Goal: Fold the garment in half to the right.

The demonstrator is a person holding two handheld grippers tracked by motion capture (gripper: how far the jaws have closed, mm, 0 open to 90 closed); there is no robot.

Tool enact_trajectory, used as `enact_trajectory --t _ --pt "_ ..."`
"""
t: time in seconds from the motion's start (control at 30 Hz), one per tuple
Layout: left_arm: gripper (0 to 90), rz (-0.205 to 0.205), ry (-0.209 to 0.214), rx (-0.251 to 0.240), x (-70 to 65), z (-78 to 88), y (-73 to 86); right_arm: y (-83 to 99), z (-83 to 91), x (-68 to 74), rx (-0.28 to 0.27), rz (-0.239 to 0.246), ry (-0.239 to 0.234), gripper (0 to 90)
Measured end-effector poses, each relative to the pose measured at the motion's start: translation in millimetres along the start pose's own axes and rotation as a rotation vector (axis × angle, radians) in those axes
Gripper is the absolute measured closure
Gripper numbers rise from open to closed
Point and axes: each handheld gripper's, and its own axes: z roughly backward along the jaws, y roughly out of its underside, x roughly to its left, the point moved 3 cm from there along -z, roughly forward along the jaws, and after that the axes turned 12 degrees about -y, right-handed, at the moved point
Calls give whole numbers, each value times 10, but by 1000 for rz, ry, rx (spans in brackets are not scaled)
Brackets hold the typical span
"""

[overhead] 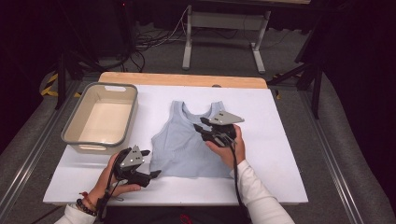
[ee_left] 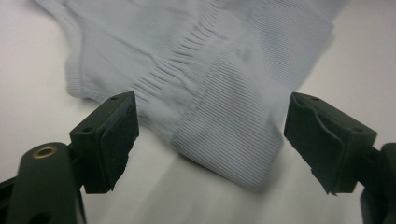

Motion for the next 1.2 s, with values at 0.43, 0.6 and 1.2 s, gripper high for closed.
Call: enact_trajectory --t 0.43,0.6,1.2 --pt "373 -17 36 74 -23 -109 78 -291 -1127 -198 204 -151 -34 552" --pt "417 -27 35 83 -14 -108 73 -210 -1365 -324 242 -223 -13 528" --pt "803 -108 -22 99 -71 -110 -3 -114 -1683 -581 366 -359 14 782"
